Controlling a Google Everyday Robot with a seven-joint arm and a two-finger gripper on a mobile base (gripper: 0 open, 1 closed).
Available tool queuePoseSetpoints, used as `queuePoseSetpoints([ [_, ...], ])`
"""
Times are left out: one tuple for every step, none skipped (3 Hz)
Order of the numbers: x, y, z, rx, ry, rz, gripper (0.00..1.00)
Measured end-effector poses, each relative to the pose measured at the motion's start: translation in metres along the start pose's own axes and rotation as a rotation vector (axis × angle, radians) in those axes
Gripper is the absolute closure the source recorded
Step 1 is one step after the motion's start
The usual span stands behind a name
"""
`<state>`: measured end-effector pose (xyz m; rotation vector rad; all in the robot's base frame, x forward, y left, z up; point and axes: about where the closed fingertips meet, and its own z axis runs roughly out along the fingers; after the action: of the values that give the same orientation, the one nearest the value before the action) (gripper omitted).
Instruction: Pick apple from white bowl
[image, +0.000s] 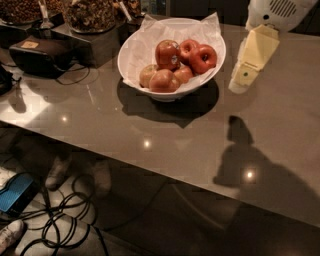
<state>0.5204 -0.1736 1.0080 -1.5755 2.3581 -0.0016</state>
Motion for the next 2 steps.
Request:
queuePoseSetpoints([
  [-0.01, -0.007, -0.003, 0.031, -0.031, -0.006, 0.0],
  [-0.034, -0.01, -0.001, 0.039, -0.082, -0.014, 0.0],
])
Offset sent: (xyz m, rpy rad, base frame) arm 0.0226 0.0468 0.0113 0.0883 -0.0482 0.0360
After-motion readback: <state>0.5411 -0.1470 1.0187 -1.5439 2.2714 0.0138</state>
